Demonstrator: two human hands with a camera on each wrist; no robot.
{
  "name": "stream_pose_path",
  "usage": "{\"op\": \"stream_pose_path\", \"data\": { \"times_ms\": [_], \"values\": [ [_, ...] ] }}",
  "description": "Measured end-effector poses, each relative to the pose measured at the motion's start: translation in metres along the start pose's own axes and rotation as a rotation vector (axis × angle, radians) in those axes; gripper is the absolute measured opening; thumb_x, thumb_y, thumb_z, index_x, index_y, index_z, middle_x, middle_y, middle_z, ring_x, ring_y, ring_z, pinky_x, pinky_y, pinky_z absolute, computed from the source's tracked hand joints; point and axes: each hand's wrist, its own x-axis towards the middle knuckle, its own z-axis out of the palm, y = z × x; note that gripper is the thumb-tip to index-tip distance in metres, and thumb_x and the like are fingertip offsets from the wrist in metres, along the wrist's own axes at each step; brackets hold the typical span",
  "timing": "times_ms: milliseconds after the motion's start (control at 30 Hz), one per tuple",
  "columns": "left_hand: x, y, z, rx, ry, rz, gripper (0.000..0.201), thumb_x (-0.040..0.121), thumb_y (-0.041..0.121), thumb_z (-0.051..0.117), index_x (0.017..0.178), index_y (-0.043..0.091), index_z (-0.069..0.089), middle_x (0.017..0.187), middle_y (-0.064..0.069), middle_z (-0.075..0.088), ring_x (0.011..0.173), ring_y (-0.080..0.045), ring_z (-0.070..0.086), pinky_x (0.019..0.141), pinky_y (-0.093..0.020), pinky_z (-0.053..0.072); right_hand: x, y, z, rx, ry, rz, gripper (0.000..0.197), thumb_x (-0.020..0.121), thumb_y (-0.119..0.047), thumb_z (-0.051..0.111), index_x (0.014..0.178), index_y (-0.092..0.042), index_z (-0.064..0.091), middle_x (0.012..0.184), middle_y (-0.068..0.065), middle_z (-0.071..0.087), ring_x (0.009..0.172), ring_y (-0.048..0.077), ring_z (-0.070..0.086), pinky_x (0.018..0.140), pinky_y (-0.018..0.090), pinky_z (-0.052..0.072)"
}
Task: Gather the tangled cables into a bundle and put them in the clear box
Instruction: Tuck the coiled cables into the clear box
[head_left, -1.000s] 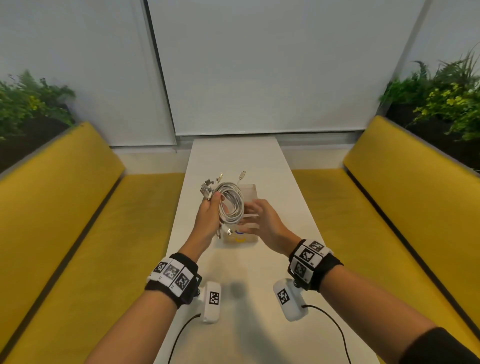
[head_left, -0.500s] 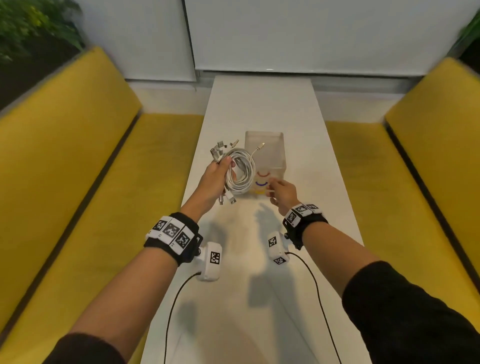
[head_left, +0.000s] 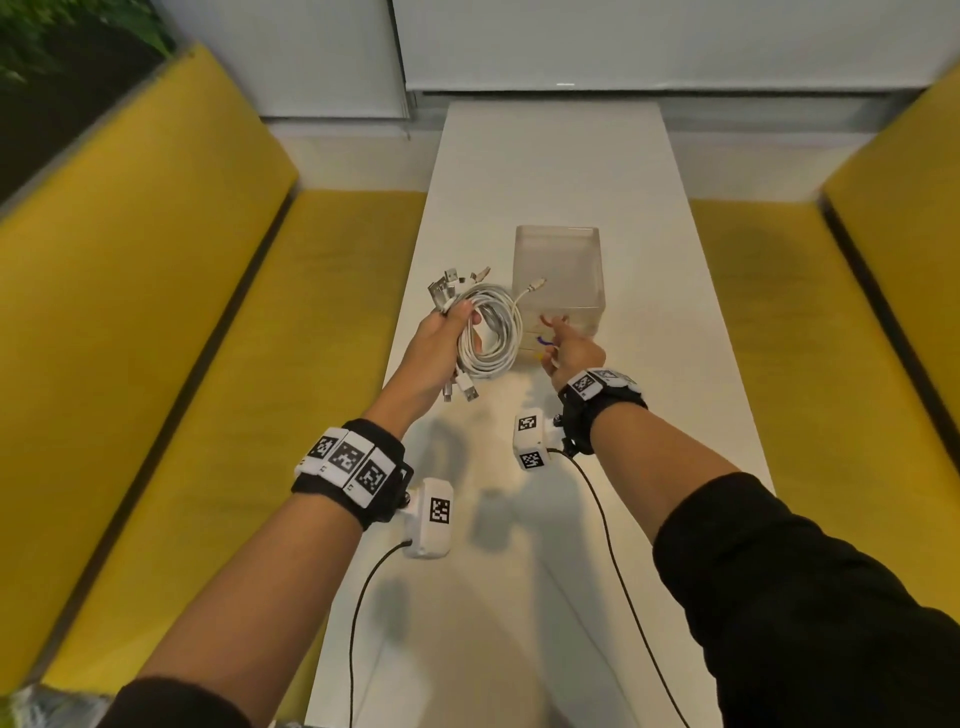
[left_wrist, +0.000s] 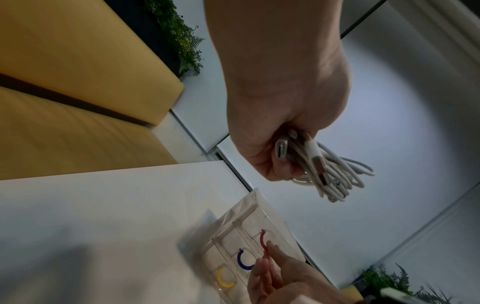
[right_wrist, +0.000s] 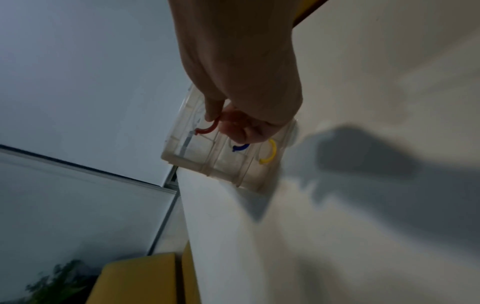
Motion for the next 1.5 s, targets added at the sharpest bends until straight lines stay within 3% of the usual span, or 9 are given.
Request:
{"op": "stream_pose_path", "data": {
  "times_ms": [267,400,467,567,833,900,1067,1267,1500],
  "values": [
    [0.001,0.002,0.01,0.03,-0.082,-0.055,0.034,0.106,0.036,0.043,0.085,0.021,0.066,0.067,0.003,0.06,0.063,-0.015,0.052,0.063,-0.031,0.038,-0.013,0.019,-0.025,0.107,-0.098,-0.006,0.017,0.081,-0.007,0.073,0.096,-0.001,0.068,0.084,0.011,0.07,0.067,0.018,0.064,0.057,0.025,0.056],
    [0.0,0.003,0.031,0.14,-0.21,-0.114,0.037,0.106,0.038,0.042,0.094,0.016,0.07,0.081,-0.003,0.067,0.072,-0.016,0.058,0.069,-0.028,0.042,-0.023,0.03,-0.042,0.204,-0.145,0.065,0.006,0.087,-0.005,0.07,0.09,-0.002,0.067,0.1,0.015,0.073,0.091,0.017,0.069,0.08,0.03,0.059],
    [-0.002,0.007,0.045,0.169,-0.25,-0.174,0.036,0.106,0.037,0.042,0.094,0.016,0.069,0.072,0.002,0.065,0.058,-0.01,0.057,0.052,-0.018,0.042,-0.028,0.034,-0.053,0.194,-0.16,0.068,0.003,0.088,-0.001,0.066,0.09,-0.002,0.067,0.108,0.02,0.071,0.104,0.022,0.068,0.071,0.026,0.06],
    [-0.001,0.013,0.067,0.218,-0.286,-0.272,0.035,0.106,0.034,0.044,0.086,0.015,0.065,0.053,0.007,0.059,0.033,-0.004,0.047,0.031,-0.014,0.029,-0.034,0.039,-0.065,0.184,-0.163,0.048,0.012,0.089,0.009,0.059,0.084,0.0,0.064,0.089,0.018,0.066,0.085,0.021,0.064,0.058,0.019,0.057],
    [0.033,0.001,0.098,0.05,-0.2,-0.458,0.028,0.105,0.029,0.045,0.096,0.013,0.066,0.061,0.0,0.067,0.041,-0.011,0.06,0.04,-0.023,0.051,-0.042,0.045,-0.074,0.298,-0.224,0.024,0.006,0.091,0.003,0.063,0.097,0.002,0.064,0.092,0.014,0.071,0.086,0.021,0.068,0.065,0.021,0.059],
    [0.039,-0.002,0.103,0.044,-0.186,-0.449,0.029,0.105,0.029,0.044,0.099,0.01,0.065,0.068,-0.004,0.069,0.049,-0.016,0.064,0.05,-0.032,0.058,-0.043,0.046,-0.075,0.3,-0.237,0.02,0.007,0.092,0.003,0.06,0.097,0.003,0.064,0.096,0.016,0.07,0.089,0.022,0.067,0.067,0.022,0.059],
    [0.05,-0.007,0.107,0.334,-0.082,-0.357,0.034,0.106,0.025,0.037,0.113,-0.001,0.058,0.082,-0.015,0.062,0.056,-0.028,0.063,0.039,-0.033,0.055,-0.041,0.048,-0.075,0.301,-0.234,0.019,0.01,0.092,0.005,0.059,0.1,0.009,0.063,0.101,0.022,0.068,0.09,0.025,0.068,0.069,0.023,0.06],
    [0.057,-0.001,0.112,0.849,-0.226,-0.225,0.029,0.097,0.007,0.043,0.111,-0.002,0.066,0.107,-0.02,0.072,0.089,-0.036,0.071,0.076,-0.04,0.06,-0.041,0.048,-0.073,0.326,-0.236,0.015,0.012,0.092,0.006,0.059,0.102,0.011,0.062,0.103,0.024,0.067,0.093,0.027,0.068,0.071,0.025,0.061],
    [0.068,-0.019,0.113,1.049,-0.244,-0.003,0.046,0.105,0.047,0.026,0.123,0.016,0.055,0.111,-0.009,0.069,0.089,-0.031,0.068,0.075,-0.035,0.046,-0.04,0.046,-0.075,0.314,-0.232,0.006,0.012,0.09,0.007,0.06,0.102,0.009,0.061,0.094,0.02,0.067,0.086,0.025,0.066,0.077,0.027,0.061]
  ]
}}
